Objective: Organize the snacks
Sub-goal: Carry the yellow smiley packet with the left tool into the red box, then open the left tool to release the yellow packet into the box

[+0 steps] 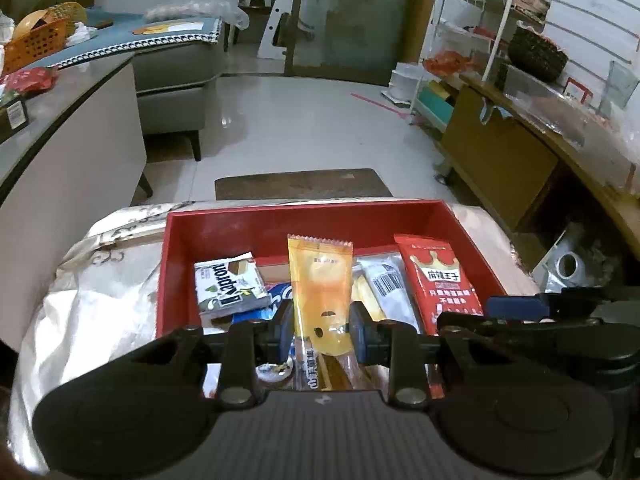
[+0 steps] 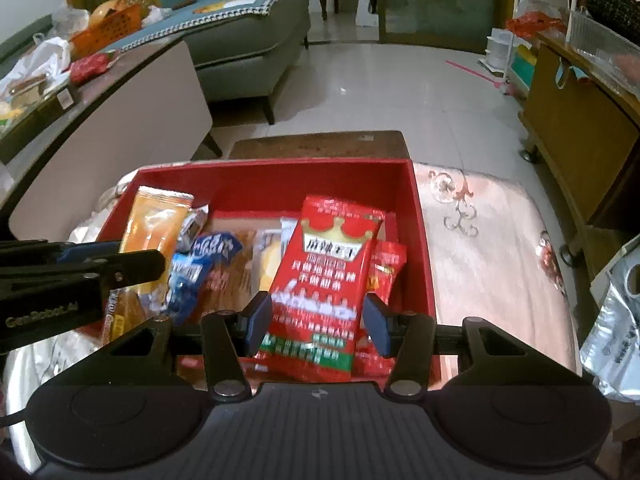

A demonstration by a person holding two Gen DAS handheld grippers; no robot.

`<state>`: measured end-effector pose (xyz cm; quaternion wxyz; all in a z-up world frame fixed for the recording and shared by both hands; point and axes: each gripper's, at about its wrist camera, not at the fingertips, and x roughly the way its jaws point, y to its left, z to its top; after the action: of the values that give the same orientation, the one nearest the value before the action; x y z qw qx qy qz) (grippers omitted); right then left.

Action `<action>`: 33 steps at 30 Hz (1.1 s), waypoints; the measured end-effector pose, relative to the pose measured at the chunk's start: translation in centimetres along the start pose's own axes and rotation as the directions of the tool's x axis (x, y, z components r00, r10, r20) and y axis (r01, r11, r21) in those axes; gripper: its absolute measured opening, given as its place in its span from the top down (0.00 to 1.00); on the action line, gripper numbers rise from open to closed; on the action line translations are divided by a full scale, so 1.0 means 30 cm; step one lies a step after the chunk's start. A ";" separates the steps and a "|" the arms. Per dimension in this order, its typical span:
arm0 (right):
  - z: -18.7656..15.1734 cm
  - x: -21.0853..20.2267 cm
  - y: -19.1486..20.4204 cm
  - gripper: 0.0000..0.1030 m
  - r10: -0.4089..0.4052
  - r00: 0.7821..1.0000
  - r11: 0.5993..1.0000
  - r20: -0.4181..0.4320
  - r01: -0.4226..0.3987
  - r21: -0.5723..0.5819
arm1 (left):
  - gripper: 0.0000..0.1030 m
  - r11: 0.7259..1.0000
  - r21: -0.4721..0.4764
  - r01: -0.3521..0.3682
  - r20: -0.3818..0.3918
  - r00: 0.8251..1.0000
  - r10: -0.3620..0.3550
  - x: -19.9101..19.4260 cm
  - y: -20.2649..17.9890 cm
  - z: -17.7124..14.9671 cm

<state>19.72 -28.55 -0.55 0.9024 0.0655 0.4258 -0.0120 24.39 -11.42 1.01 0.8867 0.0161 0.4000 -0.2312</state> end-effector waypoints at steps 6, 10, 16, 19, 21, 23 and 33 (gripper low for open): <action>0.024 0.025 -0.020 0.42 -0.007 1.000 1.000 -0.001 0.007 0.030 | 0.77 1.000 -0.028 -0.008 -0.040 0.999 0.007 0.057 0.022 0.001; 0.022 0.030 -0.018 0.37 -0.017 1.000 0.999 0.005 0.017 0.036 | 0.70 0.999 -0.038 -0.012 -0.042 0.999 0.011 0.051 0.038 0.000; 0.024 0.028 0.002 0.33 -0.034 0.999 0.999 0.009 0.034 0.022 | 0.53 0.997 -0.062 -0.035 -0.042 0.999 0.032 0.026 0.059 -0.009; 0.024 0.016 0.005 0.30 -0.045 0.999 0.999 0.021 0.045 0.019 | 0.53 0.997 -0.060 -0.040 -0.065 0.997 0.036 0.014 0.053 -0.031; 0.022 0.006 0.007 0.30 -0.047 0.999 0.999 0.025 0.046 0.017 | 0.53 0.998 -0.048 -0.052 -0.070 0.996 0.048 -0.002 0.044 -0.047; 0.018 -0.006 0.011 0.28 -0.053 0.998 0.998 0.031 0.053 0.015 | 0.51 0.997 -0.039 -0.070 -0.064 0.996 0.067 -0.024 0.033 -0.059; -0.026 -0.104 0.063 0.26 -0.052 0.996 0.998 0.079 0.055 -0.030 | 0.38 0.994 -0.016 -0.111 -0.012 0.994 0.111 -0.119 -0.022 -0.096</action>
<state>17.28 -26.69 1.57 0.9185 0.0392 0.3921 -0.0319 20.04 -9.98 1.70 0.8962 0.0320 0.4051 -0.1779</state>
